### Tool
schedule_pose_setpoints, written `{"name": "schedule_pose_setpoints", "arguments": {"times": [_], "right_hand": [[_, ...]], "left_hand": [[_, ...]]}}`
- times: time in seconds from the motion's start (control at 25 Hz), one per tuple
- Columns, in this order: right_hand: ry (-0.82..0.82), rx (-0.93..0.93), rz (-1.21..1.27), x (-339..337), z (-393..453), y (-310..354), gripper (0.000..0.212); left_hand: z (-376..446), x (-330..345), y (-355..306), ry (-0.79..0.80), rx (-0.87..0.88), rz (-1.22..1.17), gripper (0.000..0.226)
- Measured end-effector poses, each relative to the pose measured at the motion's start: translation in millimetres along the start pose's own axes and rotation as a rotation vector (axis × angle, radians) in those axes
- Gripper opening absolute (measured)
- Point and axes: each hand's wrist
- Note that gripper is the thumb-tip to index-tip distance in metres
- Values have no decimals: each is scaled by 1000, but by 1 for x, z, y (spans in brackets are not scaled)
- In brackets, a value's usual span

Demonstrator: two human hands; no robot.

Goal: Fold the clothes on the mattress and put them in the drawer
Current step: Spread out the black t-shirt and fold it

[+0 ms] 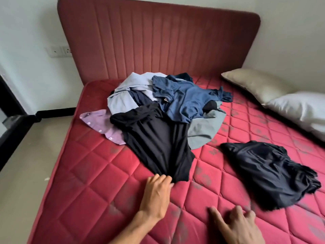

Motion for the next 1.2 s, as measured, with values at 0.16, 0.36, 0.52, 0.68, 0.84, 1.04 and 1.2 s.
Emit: {"name": "schedule_pose_setpoints", "arguments": {"times": [0.16,0.36,0.52,0.68,0.84,1.04,1.2], "right_hand": [[103,-130,266,-9,-53,72,76],[49,-200,554,-3,-111,109,48],[87,-365,207,17,-138,58,36],[316,-361,-182,-13,-137,-18,77],[-93,-204,-411,-49,-125,-56,94],[-287,-860,-3,-5,-161,7,86],[-197,-859,-8,42,-165,37,50]], "left_hand": [[-74,-25,-21,57,-7,-96,13],[-160,-50,-33,102,-54,-264,19],[-195,-108,-36,72,-229,-507,22],[-169,-134,12,-159,-354,-240,57],[-122,-129,48,102,-355,96,76],[-67,-141,72,-18,-772,-386,23],[-70,-196,126,-301,-1300,-877,24]]}}
Point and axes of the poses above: each hand's wrist, its own z-axis towards the middle knuckle, its own x-axis out of the palm, y = z × x, and after that the axes turned 3 degrees about -z, right-handed
